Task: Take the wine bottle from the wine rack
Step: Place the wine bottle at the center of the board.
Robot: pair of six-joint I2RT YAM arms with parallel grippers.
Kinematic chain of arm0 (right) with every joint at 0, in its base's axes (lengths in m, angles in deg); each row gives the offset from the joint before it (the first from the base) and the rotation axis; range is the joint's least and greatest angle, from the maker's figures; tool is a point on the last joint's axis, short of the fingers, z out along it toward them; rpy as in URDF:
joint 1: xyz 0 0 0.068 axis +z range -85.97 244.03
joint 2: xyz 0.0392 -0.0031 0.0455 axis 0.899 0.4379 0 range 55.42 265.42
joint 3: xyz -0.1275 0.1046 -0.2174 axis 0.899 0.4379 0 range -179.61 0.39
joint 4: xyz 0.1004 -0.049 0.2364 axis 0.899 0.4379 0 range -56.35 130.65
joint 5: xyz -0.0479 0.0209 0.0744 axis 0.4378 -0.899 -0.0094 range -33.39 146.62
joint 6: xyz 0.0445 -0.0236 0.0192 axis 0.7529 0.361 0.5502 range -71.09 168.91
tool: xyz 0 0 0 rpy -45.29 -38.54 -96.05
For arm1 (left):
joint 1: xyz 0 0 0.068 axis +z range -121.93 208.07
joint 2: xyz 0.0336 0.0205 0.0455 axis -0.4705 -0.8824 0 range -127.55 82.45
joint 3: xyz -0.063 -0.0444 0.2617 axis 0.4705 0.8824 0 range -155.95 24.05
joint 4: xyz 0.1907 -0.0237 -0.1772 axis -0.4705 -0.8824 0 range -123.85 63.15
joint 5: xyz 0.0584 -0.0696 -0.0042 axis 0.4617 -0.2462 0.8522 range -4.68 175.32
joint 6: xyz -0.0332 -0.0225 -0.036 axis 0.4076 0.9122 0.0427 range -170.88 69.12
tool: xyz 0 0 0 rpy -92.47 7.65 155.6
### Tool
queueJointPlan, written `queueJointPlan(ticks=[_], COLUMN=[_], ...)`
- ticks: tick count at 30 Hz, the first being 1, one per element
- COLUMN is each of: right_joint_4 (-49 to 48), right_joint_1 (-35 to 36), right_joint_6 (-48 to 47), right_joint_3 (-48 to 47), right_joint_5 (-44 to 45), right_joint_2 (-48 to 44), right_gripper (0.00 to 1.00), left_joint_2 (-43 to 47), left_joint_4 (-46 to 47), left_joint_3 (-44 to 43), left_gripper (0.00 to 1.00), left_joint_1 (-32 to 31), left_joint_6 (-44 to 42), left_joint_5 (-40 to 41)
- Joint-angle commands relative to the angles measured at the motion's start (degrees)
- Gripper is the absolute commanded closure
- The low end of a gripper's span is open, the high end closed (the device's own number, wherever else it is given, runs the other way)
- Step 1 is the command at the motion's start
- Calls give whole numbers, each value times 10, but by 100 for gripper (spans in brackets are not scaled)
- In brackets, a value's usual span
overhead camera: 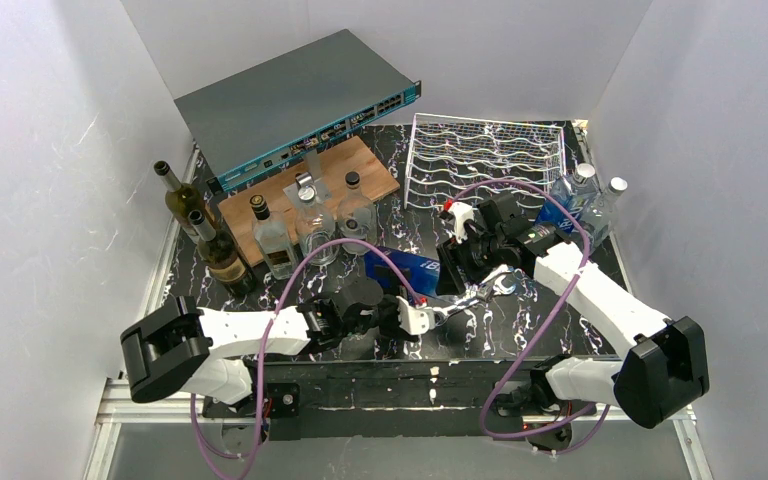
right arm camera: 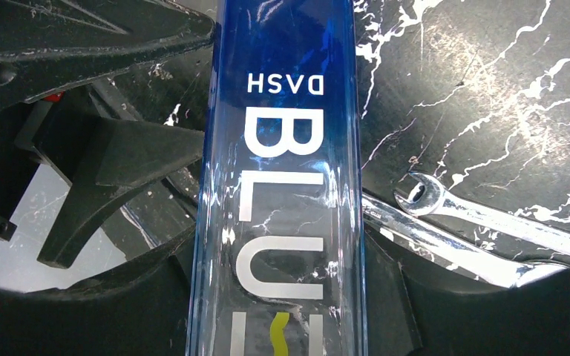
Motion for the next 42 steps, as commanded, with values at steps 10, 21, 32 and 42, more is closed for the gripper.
queueJointPlan(ticks=[10,21,32,42], right_joint_4=[-55,-55,-57,-55], right_joint_1=[7,7,7,7], right_joint_6=[9,9,9,9], right_joint_3=[-23,-24,-28,-31], right_joint_5=[-75,-94,-104,-113], right_joint_2=[-8,-7,-2,5], right_gripper=[99,99,99,99], left_joint_2=[19,-42,-69,-85], left_joint_4=[100,102,121,134], left_joint_3=[-3,-35,-35,-31], left_gripper=[2,2,2,6], left_joint_1=[-2,3,40,45], left_joint_6=[1,-5,59,67], left_joint_5=[8,-15,-32,-17])
